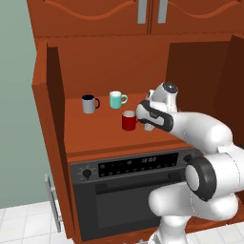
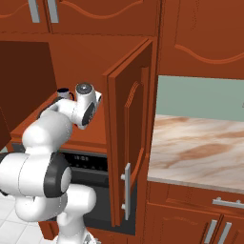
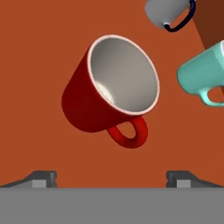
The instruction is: Pick the mug on the counter and place it in the cabinet with the handle facing the right, like the mugs already inside.
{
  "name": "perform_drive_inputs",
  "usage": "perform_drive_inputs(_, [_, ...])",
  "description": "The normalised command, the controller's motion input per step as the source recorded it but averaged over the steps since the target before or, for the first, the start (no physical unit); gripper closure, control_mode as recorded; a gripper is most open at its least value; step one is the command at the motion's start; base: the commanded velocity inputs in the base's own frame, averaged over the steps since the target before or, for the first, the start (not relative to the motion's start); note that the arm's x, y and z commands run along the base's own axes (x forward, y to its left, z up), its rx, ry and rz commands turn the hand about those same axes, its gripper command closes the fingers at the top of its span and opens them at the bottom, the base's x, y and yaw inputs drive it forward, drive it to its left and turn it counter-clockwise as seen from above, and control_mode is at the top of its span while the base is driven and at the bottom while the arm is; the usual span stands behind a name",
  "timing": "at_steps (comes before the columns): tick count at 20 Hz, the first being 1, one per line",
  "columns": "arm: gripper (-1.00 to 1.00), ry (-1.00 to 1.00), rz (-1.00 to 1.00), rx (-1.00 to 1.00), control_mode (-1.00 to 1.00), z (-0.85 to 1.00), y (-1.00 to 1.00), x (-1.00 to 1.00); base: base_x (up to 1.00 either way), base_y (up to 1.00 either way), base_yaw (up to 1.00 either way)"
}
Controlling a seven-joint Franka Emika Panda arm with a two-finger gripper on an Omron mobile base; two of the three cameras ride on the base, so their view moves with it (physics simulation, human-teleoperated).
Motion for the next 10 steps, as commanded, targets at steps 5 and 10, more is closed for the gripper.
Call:
perform_drive_inputs(5, [-1.00,0.00,-0.03,0.00,-1.00,0.08,0.00,-0.31,0.00,0.00,0.00])
perform_drive_inputs(10, [-1.00,0.00,-0.06,0.05,-1.00,0.08,0.00,-0.21,0.00,0.00,0.00])
